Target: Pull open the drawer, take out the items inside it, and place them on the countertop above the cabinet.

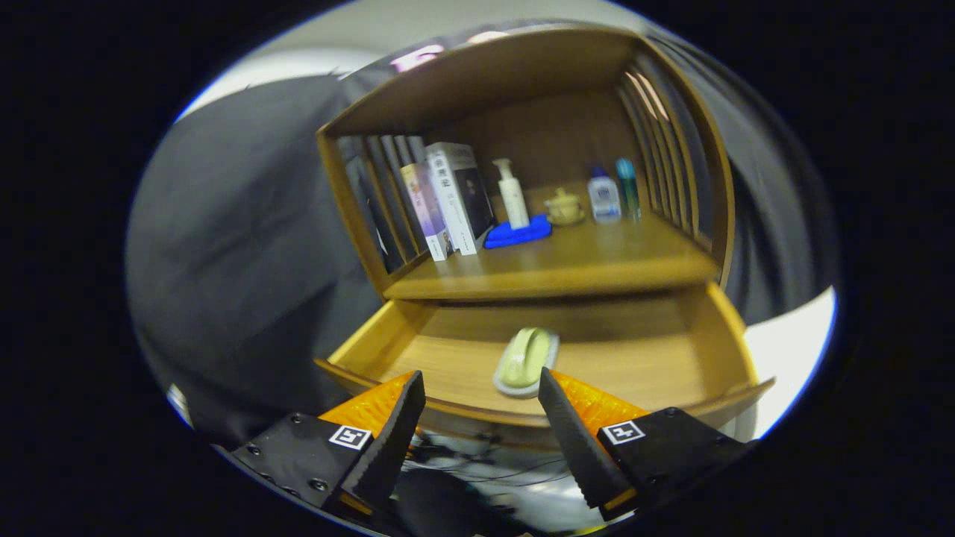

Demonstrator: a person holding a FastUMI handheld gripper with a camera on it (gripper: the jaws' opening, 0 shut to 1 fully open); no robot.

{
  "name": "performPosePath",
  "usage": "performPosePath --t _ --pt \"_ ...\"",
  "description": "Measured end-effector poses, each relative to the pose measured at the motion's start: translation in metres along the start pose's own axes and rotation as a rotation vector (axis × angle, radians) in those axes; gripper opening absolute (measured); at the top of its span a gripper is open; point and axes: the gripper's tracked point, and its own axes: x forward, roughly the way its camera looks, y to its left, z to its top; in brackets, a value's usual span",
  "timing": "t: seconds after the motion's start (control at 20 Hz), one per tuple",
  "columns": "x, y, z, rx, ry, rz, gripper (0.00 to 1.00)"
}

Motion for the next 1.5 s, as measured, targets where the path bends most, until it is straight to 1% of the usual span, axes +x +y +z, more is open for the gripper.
performPosePath --t 0.05,0.1,0.15,0.25,0.3,0.35,0.4,0.55,0.6,0.7,0.85,1.0,1.05,1.15,1.25,1.3,1.5 --pt "-0.002 -0.008 0.007 -0.123 -0.03 -0.044 0.97" --pt "-0.002 -0.005 0.015 -0.173 -0.051 -0.062 0.97" --pt "0.0 0.0 0.018 -0.163 -0.049 -0.05 0.96" --pt "0.012 0.007 0.024 -0.059 -0.021 -0.012 0.98" --pt "0.019 0.003 0.027 -0.014 0.016 -0.007 1.0" --pt "0.027 0.001 0.03 0.016 0.037 -0.008 1.0" --pt "0.037 -0.005 0.033 0.026 0.065 -0.022 1.0" --pt "0.07 -0.025 0.02 -0.022 0.198 -0.071 1.0" --pt "0.081 -0.027 0.014 -0.019 0.246 -0.072 1.0" --pt "0.102 -0.025 0.004 0.029 0.329 -0.053 0.98" --pt "0.132 -0.019 -0.001 0.087 0.416 -0.034 0.98" --pt "0.155 -0.019 -0.015 0.117 0.517 -0.041 0.98" --pt "0.159 -0.019 -0.02 0.118 0.547 -0.042 0.98" --pt "0.166 -0.028 -0.027 0.082 0.578 -0.073 0.97" --pt "0.172 -0.032 -0.038 0.075 0.618 -0.096 0.81" --pt "0.175 -0.032 -0.04 0.071 0.614 -0.101 0.72" --pt "0.179 -0.022 -0.048 0.12 0.645 -0.079 0.39"
